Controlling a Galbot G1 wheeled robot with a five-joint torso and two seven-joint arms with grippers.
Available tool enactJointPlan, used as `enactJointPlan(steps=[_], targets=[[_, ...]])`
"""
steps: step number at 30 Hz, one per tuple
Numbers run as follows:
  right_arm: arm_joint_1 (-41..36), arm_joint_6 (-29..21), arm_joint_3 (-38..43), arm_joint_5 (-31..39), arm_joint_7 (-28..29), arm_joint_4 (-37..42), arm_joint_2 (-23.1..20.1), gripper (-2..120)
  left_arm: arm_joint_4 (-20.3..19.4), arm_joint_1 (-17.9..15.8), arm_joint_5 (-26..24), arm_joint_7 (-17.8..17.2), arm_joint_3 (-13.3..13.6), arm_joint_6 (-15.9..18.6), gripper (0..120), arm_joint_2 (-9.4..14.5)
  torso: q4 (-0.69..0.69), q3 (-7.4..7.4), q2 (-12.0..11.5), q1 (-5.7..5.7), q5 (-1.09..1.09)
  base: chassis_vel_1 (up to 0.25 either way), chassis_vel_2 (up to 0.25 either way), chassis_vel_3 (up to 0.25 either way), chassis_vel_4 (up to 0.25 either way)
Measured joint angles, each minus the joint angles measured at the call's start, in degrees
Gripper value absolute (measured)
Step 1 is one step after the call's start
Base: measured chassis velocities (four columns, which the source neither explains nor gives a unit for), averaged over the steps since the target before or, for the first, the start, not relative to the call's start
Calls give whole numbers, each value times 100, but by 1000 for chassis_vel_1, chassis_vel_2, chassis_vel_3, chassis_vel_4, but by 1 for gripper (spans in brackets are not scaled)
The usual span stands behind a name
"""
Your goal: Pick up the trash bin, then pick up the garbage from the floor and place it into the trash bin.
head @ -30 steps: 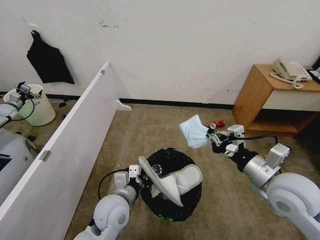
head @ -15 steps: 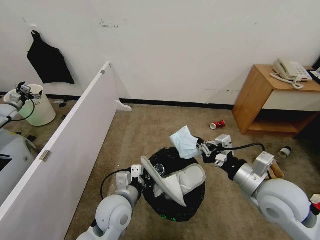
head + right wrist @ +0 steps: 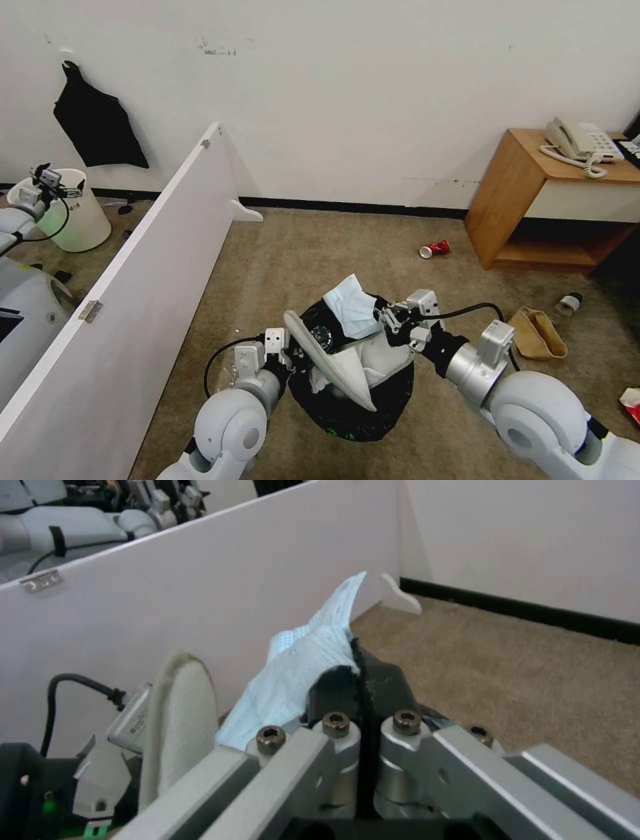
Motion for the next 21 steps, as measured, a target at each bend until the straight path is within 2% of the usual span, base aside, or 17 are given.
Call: enactJointPlan(steps=[12, 21], targets=[[-58, -7, -144, -234, -52, -102, 26, 0, -20, -23, 86, -39, 42, 70, 0, -224, 0, 0, 0, 0, 0, 0, 0, 0, 0], [-116, -10, -299, -447, -50, -229, 52, 0, -128, 54, 128, -114, 76, 117, 0, -282, 0, 0, 0, 0, 0, 0, 0, 0, 0]])
